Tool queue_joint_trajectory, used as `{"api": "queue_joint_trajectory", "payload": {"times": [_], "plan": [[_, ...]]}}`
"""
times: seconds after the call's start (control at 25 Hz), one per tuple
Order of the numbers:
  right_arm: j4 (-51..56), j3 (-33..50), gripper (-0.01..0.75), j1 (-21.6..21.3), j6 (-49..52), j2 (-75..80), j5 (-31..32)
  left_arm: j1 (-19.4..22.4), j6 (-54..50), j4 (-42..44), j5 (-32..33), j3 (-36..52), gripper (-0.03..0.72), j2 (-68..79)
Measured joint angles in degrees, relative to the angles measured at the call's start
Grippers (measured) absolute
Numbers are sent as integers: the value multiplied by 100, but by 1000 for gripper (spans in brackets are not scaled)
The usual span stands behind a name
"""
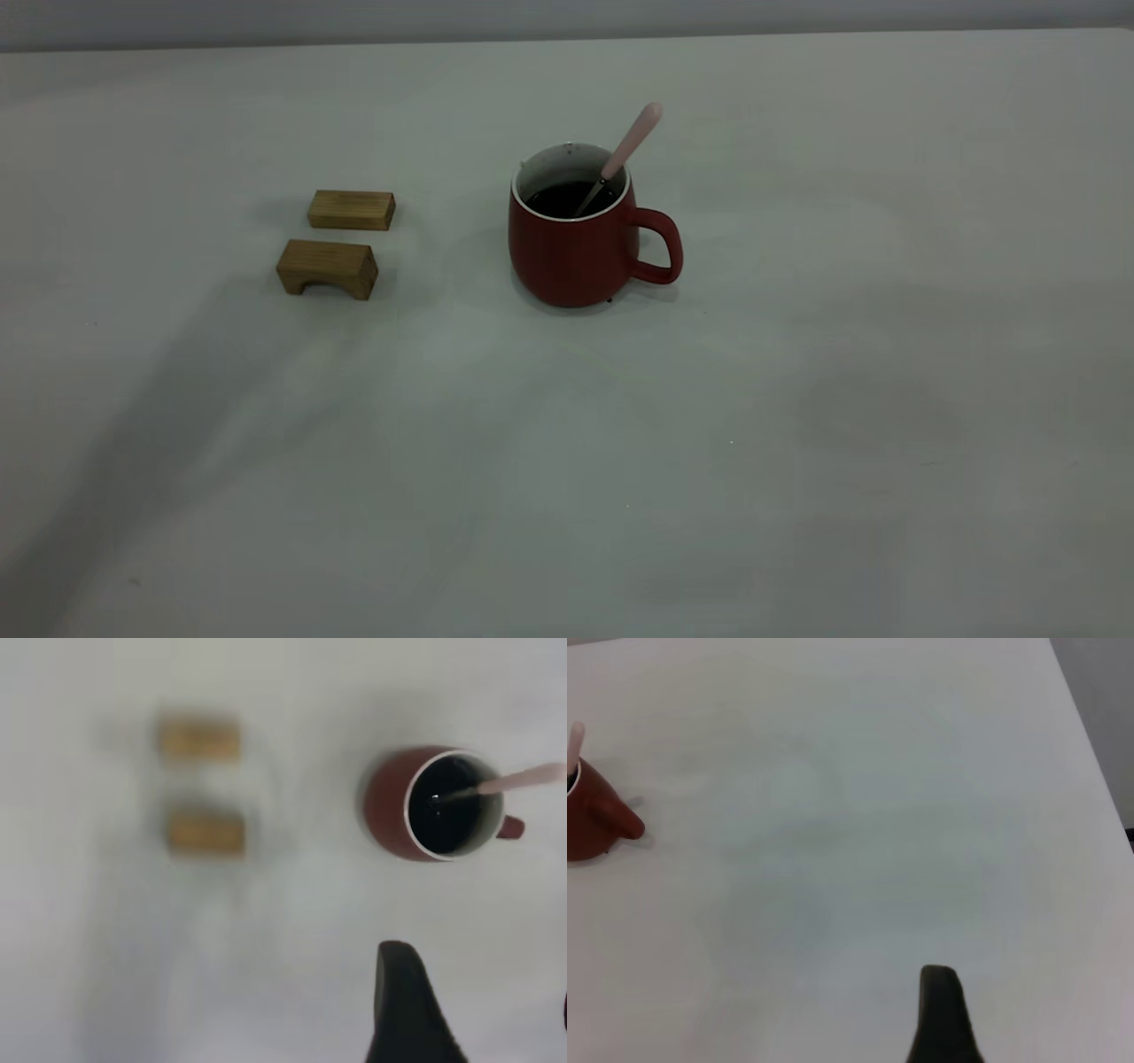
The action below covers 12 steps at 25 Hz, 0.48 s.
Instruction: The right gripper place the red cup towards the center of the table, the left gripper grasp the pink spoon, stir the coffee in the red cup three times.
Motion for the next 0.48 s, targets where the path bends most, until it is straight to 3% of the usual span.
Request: {"api": "queue_joint_trajectory", "payload": {"times": [0.16,0.48], "plan": [[0,0,584,0,0,0,0,-183,1142,17,-27,481,492,-840],[0,0,584,0,5,0,2,-185,1319,450,-178,3001,492,-3348]]}}
